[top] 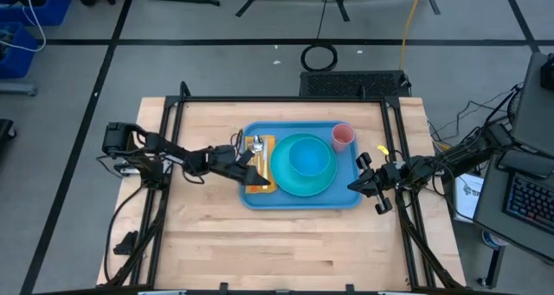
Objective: Set up tray
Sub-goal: Return to Home Position
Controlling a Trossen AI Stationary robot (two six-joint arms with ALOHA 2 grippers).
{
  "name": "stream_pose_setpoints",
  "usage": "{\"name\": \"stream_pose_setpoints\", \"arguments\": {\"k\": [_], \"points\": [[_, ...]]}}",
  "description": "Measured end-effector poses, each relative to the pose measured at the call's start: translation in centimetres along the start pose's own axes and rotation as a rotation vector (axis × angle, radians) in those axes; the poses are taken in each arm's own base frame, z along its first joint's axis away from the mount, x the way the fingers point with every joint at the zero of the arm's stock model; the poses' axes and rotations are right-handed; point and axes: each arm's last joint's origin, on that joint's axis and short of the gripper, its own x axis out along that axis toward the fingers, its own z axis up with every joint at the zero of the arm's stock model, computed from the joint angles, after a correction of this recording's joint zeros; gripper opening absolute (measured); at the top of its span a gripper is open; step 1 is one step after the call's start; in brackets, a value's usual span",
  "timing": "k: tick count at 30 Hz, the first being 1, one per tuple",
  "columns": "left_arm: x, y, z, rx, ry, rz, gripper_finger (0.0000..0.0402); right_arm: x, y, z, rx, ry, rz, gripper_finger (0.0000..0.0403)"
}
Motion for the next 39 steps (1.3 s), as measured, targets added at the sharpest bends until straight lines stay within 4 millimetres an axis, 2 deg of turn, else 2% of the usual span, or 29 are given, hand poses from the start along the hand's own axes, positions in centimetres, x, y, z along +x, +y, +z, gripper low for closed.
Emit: {"name": "stream_pose_setpoints", "arguments": {"k": [5,10,13,17,21,24,26,30,36,39], "points": [[-0.3,-0.6,0.6,0.077,0.034,-0.078,0.0011,0.0,0.0,0.0,0.0,0.0,0.0,0.0],[-0.5,-1.1,0.8,0.351,0.045,-0.152,0.0004,0.0,0.0,0.0,0.0,0.001,0.0,0.0],[-0.6,-1.0,0.7,0.425,0.097,-0.183,0.0004,0.0,0.0,0.0,0.0,0.0,0.0,0.0],[-0.8,-2.9,-0.5,0.663,-0.021,-0.347,0.0004,0.0,0.0,0.0,0.0,0.0,0.0,0.0],[-1.9,-3.5,-1.9,0.842,-0.103,-0.455,0.0009,0.0,0.0,0.0,0.0,0.0,0.0,0.0],[-2.8,-3.0,-2.5,0.905,-0.155,-0.371,0.0018,0.0,0.0,0.0,0.0,0.001,0.0,0.0],[-3.4,-1.9,-3.3,0.913,-0.197,-0.209,0.0022,0.0,0.0,0.0,0.0,0.0,0.0,0.0],[-4.6,-1.3,-4.9,0.936,-0.294,0.025,0.0023,0.0,0.0,0.0,0.0,0.0,0.0,0.0],[-6.5,-3.6,-6.1,1.089,-0.347,0.004,0.0023,0.0,0.0,0.0,0.0,0.0,0.0,0.0],[-7.9,-3.9,-6.3,1.086,-0.403,0.136,0.0024,0.0,0.0,0.0,0.0,0.0,0.0,0.0]]}}
